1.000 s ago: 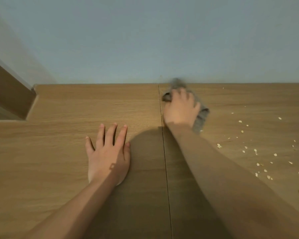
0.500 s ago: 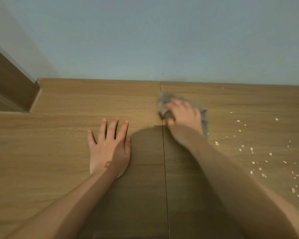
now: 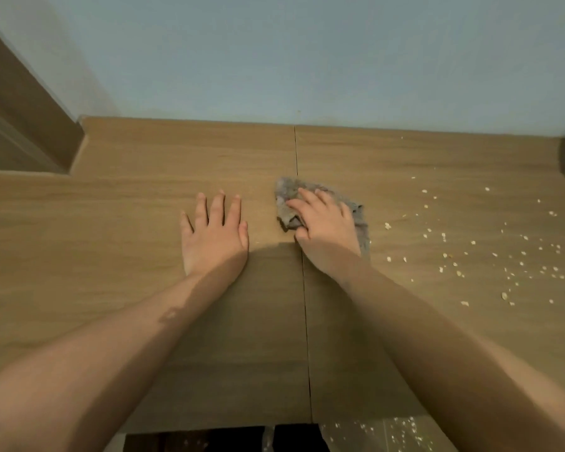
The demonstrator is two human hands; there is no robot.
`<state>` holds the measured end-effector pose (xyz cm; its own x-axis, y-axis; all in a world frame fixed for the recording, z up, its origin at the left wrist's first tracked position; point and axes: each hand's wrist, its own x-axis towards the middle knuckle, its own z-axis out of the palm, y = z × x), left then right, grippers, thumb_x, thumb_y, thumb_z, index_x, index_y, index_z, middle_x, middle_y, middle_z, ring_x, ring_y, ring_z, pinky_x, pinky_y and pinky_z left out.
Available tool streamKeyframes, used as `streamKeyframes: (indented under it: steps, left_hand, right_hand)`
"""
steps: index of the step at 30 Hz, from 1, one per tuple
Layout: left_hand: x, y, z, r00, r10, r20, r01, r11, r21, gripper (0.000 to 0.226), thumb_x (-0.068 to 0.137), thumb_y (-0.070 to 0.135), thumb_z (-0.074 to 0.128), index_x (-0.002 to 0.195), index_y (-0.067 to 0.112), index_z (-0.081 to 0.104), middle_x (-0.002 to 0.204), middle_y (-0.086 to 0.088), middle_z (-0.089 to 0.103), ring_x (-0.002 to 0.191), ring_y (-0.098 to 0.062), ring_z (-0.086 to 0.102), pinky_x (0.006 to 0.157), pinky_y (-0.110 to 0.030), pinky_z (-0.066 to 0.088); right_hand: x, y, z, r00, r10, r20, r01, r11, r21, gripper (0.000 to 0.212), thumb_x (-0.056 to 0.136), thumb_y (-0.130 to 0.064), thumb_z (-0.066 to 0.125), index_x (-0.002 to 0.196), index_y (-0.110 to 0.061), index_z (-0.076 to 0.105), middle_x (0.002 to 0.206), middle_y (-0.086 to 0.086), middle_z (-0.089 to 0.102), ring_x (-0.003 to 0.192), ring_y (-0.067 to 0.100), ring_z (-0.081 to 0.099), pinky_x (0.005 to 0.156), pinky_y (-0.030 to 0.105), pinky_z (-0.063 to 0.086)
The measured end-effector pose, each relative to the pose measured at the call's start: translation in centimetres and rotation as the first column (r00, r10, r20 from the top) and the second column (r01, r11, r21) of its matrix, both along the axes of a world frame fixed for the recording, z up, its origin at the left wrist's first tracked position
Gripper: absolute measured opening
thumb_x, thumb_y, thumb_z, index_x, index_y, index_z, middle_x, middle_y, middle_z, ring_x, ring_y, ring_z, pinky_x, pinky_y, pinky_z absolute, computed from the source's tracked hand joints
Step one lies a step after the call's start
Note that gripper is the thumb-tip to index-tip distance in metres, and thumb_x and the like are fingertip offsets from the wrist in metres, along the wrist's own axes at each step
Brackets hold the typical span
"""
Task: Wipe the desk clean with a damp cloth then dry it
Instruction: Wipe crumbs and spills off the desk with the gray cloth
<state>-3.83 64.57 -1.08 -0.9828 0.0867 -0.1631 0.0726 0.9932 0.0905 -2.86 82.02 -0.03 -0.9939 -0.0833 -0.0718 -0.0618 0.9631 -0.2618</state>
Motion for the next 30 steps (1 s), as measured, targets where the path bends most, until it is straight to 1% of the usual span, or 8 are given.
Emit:
streamKeyframes:
  steps: [7,11,13,18,22,26,28,30]
  left_hand:
    - [6.6,-1.3,0.2,0.969,-0.246,0.019,0.245,0.969,0.039,0.064,0.091,0.048,-0.003,0.149,0.022,0.004,0.157,-0.002,0.004,0.144,-0.025,-0.003,0.113,-0.042,-0.006]
    - [7.1,-1.3,0.3,0.968,-0.248,0.046,0.246,0.969,0.036,0.060,0.093,0.044,0.002,0.149,0.022,0.001,0.158,-0.001,-0.001,0.144,-0.024,-0.007,0.113,-0.043,-0.006]
    - [6.9,-1.1,0.4,0.970,-0.233,0.074,0.229,0.972,0.050,0.055,0.099,0.041,0.013,0.149,0.023,-0.001,0.157,0.001,-0.004,0.143,-0.022,-0.010,0.114,-0.042,-0.007]
    - [7.9,0.1,1.1,0.984,-0.162,0.080,0.151,0.980,0.129,0.053,0.100,0.036,0.018,0.149,0.024,0.001,0.157,0.002,-0.006,0.142,-0.020,-0.014,0.114,-0.041,-0.010]
    - [10.2,3.2,0.7,0.971,-0.233,0.061,0.228,0.971,0.079,0.053,0.099,0.042,0.009,0.145,0.026,-0.011,0.155,0.002,-0.014,0.140,-0.019,-0.020,0.112,-0.041,-0.012]
    - [11.4,7.4,0.2,0.986,-0.167,0.025,0.165,0.984,0.062,0.056,0.099,0.041,0.009,0.148,0.020,-0.007,0.156,0.002,-0.012,0.141,-0.018,-0.017,0.115,-0.043,-0.008]
    - [11.9,9.1,0.3,0.996,-0.085,0.033,0.083,0.995,0.059,0.056,0.099,0.039,0.010,0.148,0.018,-0.005,0.156,0.002,-0.011,0.142,-0.018,-0.016,0.115,-0.042,-0.007]
    - [12.2,10.2,0.1,0.999,-0.039,0.034,0.037,0.999,0.031,0.055,0.100,0.037,0.011,0.149,0.017,-0.005,0.156,0.001,-0.011,0.142,-0.019,-0.015,0.114,-0.042,-0.005]
  right_hand:
    - [14.7,1.5,0.6,0.931,0.348,0.108,-0.355,0.934,0.049,0.046,0.078,-0.041,0.043,0.124,-0.040,0.046,0.138,-0.011,0.048,0.132,0.013,0.031,0.112,0.035,0.017]
    - [9.5,-0.3,0.9,0.992,-0.083,0.095,0.085,0.996,-0.014,0.049,0.090,-0.030,0.041,0.138,-0.035,0.037,0.152,-0.011,0.025,0.141,0.013,0.013,0.113,0.042,0.009]
    - [10.3,-3.2,0.4,0.972,-0.233,0.031,0.234,0.971,-0.038,0.050,0.083,-0.026,0.044,0.133,-0.030,0.047,0.147,-0.004,0.037,0.138,0.020,0.027,0.112,0.044,0.017]
    - [16.5,-1.2,0.0,0.982,0.181,0.050,-0.181,0.983,0.001,0.045,0.080,-0.037,0.042,0.125,-0.032,0.051,0.138,-0.006,0.049,0.131,0.017,0.039,0.109,0.039,0.026]
    - [14.0,5.5,0.3,0.992,-0.078,0.095,0.075,0.996,0.042,0.051,0.091,-0.032,0.033,0.142,-0.034,0.031,0.154,-0.010,0.020,0.142,0.011,0.010,0.116,0.038,0.006]
    - [13.1,10.5,0.7,0.901,-0.429,0.057,0.426,0.903,0.054,0.051,0.094,-0.029,0.034,0.145,-0.029,0.026,0.156,-0.006,0.016,0.143,0.013,0.007,0.115,0.039,0.006]
    - [13.8,9.3,0.0,0.910,-0.415,0.019,0.413,0.908,0.072,0.051,0.094,-0.031,0.035,0.145,-0.027,0.028,0.155,-0.002,0.018,0.143,0.017,0.011,0.114,0.041,0.005]
    - [14.8,6.8,-0.5,0.984,-0.176,-0.032,0.176,0.984,0.014,0.051,0.088,-0.034,0.032,0.137,-0.024,0.045,0.148,0.002,0.036,0.137,0.021,0.030,0.112,0.041,0.010]
